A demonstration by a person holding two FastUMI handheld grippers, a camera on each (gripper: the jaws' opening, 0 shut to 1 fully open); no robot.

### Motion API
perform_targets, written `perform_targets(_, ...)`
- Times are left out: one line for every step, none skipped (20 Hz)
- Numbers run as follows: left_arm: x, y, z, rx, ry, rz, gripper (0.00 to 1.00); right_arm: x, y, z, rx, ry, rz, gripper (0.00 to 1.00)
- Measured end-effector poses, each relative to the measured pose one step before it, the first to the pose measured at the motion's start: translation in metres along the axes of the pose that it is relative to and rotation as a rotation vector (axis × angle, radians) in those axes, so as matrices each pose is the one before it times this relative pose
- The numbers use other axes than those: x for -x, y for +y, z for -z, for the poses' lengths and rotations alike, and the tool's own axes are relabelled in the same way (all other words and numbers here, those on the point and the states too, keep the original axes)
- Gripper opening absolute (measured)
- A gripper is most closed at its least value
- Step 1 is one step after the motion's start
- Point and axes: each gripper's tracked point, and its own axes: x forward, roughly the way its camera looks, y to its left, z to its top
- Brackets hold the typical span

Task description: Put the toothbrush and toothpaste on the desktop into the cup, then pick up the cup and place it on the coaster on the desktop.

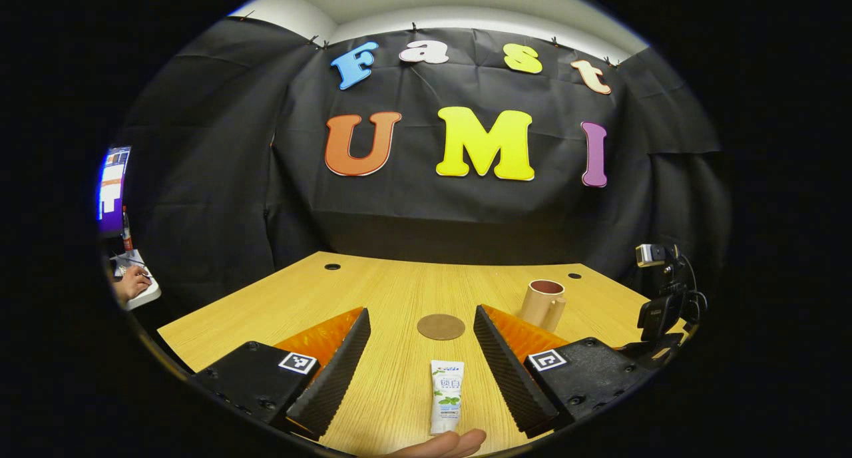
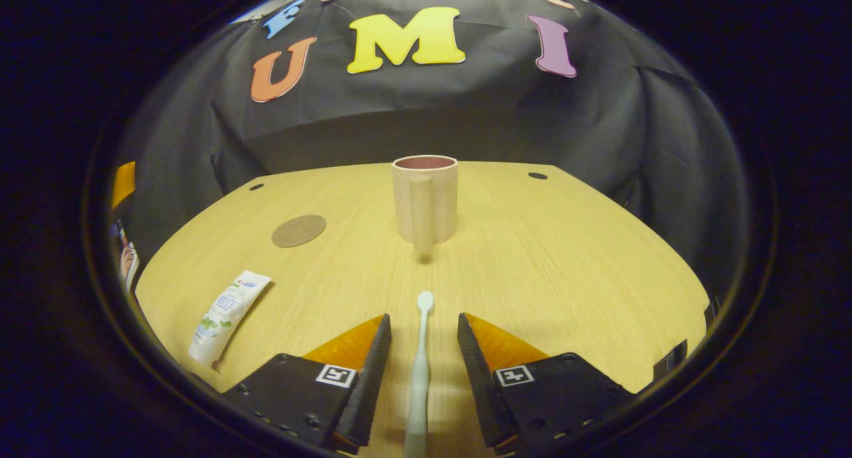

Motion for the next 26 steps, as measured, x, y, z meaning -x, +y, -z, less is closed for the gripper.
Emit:
perform_targets(-0.00022, -0.0006, 0.00215, 0.00045, 0.0093, 0.00506, 0.99, -0.0019, 0.00134, 0.0037, -0.00892, 0.01646, -0.00777, 0.45)
perform_targets(-0.00018, -0.00008, 0.00158, -0.0013, 0.00879, 0.00402, 0.99, -0.00203, 0.00343, 0.00342, -0.00644, 0.0235, -0.02258, 0.28)
perform_targets(0.00001, 0.00008, 0.0008, -0.00125, 0.00683, 0.00124, 0.99, 0.0024, 0.00075, -0.00009, -0.00863, 0.00035, -0.01118, 0.25)
perform_targets(0.00086, 0.0, -0.00056, -0.00077, 0.00365, 0.00051, 0.99, -0.00199, -0.0002, 0.00109, 0.00418, 0.00407, -0.00623, 0.2)
perform_targets(-0.00024, -0.00062, -0.00001, -0.00017, 0.00194, 0.00291, 0.99, -0.00026, -0.0011, -0.00126, 0.00808, -0.00715, -0.00147, 0.2)
perform_targets(-0.0003, -0.00068, 0.0016, 0.0011, 0.00465, 0.00312, 0.99, 0.00741, -0.00189, 0.00055, -0.02012, 0.00987, 0.00158, 0.2)
perform_targets(-0.00091, -0.00122, 0.0017, 0.00222, 0.00751, 0.00591, 0.99, -0.00619, 0.00109, -0.00019, -0.00165, 0.0048, -0.0023, 0.01)
perform_targets(-0.00106, -0.0026, 0.00498, 0.00084, 0.01733, 0.00763, 0.99, -0.00017, 0.0, -0.00032, 0.016, -0.00336, -0.00263, 0.01)
perform_targets(-0.00166, -0.00299, 0.00624, 0.0001, 0.02408, 0.00596, 0.99, 0.00061, -0.00092, -0.00011, 0.0096, -0.00077, -0.00019, 0.01)
perform_targets(-0.00184, -0.00329, 0.00757, -0.00171, 0.0292, 0.00736, 0.99, 0.00205, 0.00069, -0.00091, -0.00029, -0.00331, -0.00416, 0.01)
perform_targets(-0.0027, -0.00315, 0.00891, -0.00524, 0.02955, 0.0051, 1.0, 0.00124, 0.00264, -0.00071, -0.00512, -0.00907, -0.01459, 0.01)
perform_targets(-0.00294, -0.00186, 0.00931, -0.00528, 0.03476, 0.00261, 0.99, 0.00314, 0.00148, -0.0038, -0.00177, -0.0157, -0.01047, 0.01)
perform_targets(-0.00299, -0.00294, 0.00917, -0.0027, 0.04133, 0.00433, 0.99, 0.00386, -0.00105, -0.00369, 0.00196, -0.02068, -0.00052, 0.01)
perform_targets(-0.00455, -0.00504, 0.00727, 0.00025, 0.03298, 0.01204, 0.99, 0.00352, -0.00112, -0.00458, 0.00152, -0.01878, -0.00209, 0.01)
perform_targets(-0.00361, -0.00308, 0.00795, 0.00123, 0.02944, 0.01184, 1.0, 0.00481, 0.00013, -0.00384, -0.00487, -0.01342, -0.00785, 0.01)
perform_targets(-0.00356, -0.00406, 0.00871, 0.00569, 0.03018, 0.00717, 1.0, 0.00359, 0.00092, -0.00215, -0.00606, -0.0067, -0.00964, 0.01)
perform_targets(-0.00462, 0.0004, 0.00585, -0.0027, 0.02201, -0.01396, 1.0, 0.00396, -0.0008, -0.00182, -0.00746, -0.00782, -0.00506, 0.01)
perform_targets(-0.00465, -0.00049, 0.00698, -0.00354, 0.02697, -0.00727, 1.0, 0.00285, -0.00205, -0.00304, -0.00467, -0.01076, 0.00004, 0.01)
perform_targets(-0.00483, -0.00112, 0.01031, 0.00357, 0.03121, 0.00326, 1.0, 0.00287, -0.00175, -0.0013, 0.00167, -0.00815, -0.00056, 0.01)
perform_targets(-0.00361, 0.00023, 0.00846, 0.01468, 0.03741, 0.00489, 1.0, 0.00251, -0.00154, -0.00141, 0.00051, -0.00785, -0.00149, 0.0)
perform_targets(-0.00434, -0.00032, 0.00685, 0.0159, 0.037, 0.0027, 1.0, 0.00252, 0.00003, -0.00092, -0.0016, -0.00963, -0.00443, 0.01)
perform_targets(-0.00261, -0.00058, 0.00964, 0.00903, 0.03774, 0.00468, 1.0, 0.00291, -0.00089, -0.00214, 0.00182, -0.01233, -0.00076, 0.01)
perform_targets(-0.00325, 0.0009, 0.00579, 0.00204, 0.02347, 0.00309, 1.0, 0.00199, -0.00113, -0.00218, 0.00431, -0.0159, 0.00088, 0.01)
perform_targets(-0.00353, 0.00139, 0.00433, -0.00518, 0.01293, -0.00216, 1.0, 0.00166, 0.00001, -0.00342, 0.0011, -0.0156, -0.0009, 0.01)
perform_targets(-0.00327, 0.00124, 0.00277, -0.00652, 0.01062, -0.00584, 0.99, 0.00239, 0.00142, -0.00188, -0.00264, -0.01117, -0.00683, 0.01)
perform_targets(-0.00196, 0.00148, 0.00259, -0.00409, 0.01136, -0.00982, 0.99, 0.00221, 0.0015, -0.00232, -0.00019, -0.00994, -0.00578, 0.01)
